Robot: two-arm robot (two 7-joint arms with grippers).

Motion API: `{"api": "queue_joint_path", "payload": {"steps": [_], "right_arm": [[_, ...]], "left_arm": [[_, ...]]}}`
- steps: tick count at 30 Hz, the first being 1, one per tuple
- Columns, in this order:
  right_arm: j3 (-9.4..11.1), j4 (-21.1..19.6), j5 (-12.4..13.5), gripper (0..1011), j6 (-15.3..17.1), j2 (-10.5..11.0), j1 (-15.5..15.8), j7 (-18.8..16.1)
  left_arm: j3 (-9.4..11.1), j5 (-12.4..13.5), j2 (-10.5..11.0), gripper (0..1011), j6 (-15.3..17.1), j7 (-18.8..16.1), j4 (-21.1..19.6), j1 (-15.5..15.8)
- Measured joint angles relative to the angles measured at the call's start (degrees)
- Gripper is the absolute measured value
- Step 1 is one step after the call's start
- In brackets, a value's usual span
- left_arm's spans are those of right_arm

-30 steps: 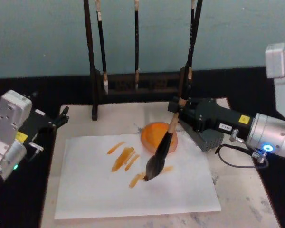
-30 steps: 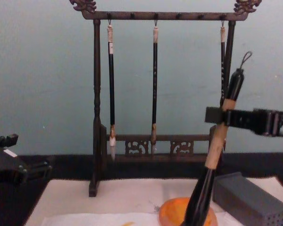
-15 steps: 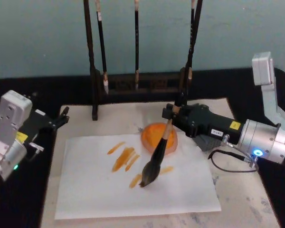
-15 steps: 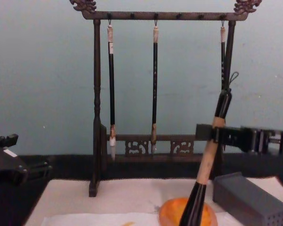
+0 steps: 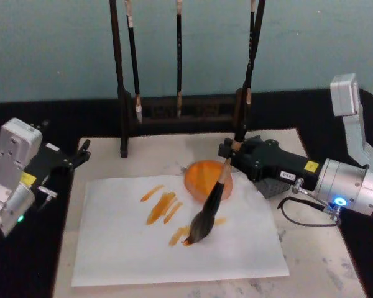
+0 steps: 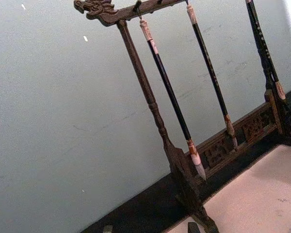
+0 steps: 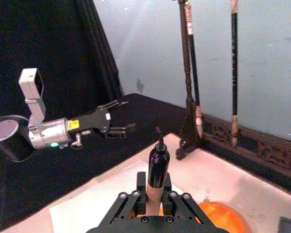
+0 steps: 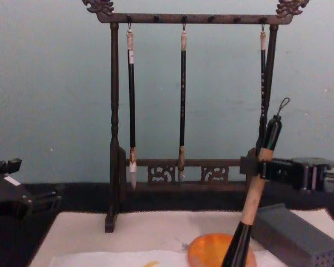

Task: Pick up the brush from the inkstone, write on the paper, then place the brush back to its original position.

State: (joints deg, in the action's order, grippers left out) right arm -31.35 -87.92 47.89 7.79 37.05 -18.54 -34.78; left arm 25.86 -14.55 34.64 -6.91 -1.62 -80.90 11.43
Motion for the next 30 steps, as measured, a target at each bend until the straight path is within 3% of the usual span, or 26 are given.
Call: {"api": "queue_joint_path", "payload": {"steps": [22,30], "right_arm": [[2.6,1.4,-1.9,178,-0.7,-0.2,-0.2,1.2],[2.8,-0.4,-1.5,178,-0.4,-0.4,-0.3,0.4]], "left_arm": [[0.0,0.0,0.0,1001,0.0,0.0,0.0,0.0],[0.0,0.0,0.0,1001,0.0,0.0,0.0,0.0]]}}
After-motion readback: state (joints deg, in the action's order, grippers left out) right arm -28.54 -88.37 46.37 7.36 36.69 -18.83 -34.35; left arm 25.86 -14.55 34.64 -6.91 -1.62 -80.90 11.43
